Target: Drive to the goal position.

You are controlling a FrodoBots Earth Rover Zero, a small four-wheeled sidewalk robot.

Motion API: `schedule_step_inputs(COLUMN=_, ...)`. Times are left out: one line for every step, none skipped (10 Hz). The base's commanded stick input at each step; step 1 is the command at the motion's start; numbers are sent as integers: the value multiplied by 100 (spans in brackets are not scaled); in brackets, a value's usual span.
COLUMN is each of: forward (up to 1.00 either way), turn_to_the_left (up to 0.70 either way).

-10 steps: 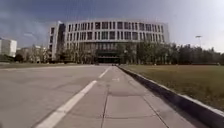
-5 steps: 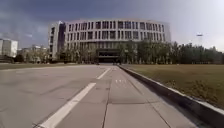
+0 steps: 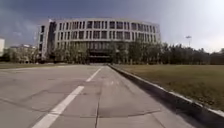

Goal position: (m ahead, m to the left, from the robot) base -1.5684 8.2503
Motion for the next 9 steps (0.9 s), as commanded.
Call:
schedule_step_inputs(forward=70, turn_to_the_left=0)
schedule_step_inputs(forward=70, turn_to_the_left=0)
schedule_step_inputs(forward=70, turn_to_the_left=0)
schedule_step_inputs(forward=70, turn_to_the_left=0)
schedule_step_inputs(forward=70, turn_to_the_left=0)
schedule_step_inputs(forward=70, turn_to_the_left=0)
schedule_step_inputs(forward=70, turn_to_the_left=0)
schedule_step_inputs(forward=70, turn_to_the_left=0)
schedule_step_inputs(forward=70, turn_to_the_left=0)
